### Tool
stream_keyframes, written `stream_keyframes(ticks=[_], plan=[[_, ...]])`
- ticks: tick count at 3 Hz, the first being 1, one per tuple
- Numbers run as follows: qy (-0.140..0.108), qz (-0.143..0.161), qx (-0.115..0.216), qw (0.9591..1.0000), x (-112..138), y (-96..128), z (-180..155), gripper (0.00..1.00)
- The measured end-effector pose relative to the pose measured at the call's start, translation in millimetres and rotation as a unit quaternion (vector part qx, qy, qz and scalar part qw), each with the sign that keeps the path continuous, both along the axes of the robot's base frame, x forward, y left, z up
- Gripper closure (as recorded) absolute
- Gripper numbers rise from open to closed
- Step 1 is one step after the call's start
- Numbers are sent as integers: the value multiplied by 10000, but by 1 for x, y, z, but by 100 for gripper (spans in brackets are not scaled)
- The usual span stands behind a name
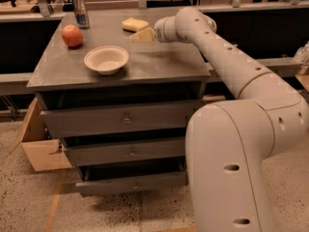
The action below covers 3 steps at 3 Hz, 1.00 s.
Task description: Move sponge near paper bowl
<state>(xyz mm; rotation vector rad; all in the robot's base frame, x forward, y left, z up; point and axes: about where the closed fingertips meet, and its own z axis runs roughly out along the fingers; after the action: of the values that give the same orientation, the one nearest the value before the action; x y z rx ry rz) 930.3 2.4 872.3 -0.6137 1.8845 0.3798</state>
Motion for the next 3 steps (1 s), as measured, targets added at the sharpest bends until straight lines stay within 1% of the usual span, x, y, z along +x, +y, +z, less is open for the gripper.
stream_keyframes(ticks=[2, 3], plan=[[-113, -281, 56, 9995, -4, 3, 4, 0], [-227, -261, 4, 9994, -3, 7, 4, 0]])
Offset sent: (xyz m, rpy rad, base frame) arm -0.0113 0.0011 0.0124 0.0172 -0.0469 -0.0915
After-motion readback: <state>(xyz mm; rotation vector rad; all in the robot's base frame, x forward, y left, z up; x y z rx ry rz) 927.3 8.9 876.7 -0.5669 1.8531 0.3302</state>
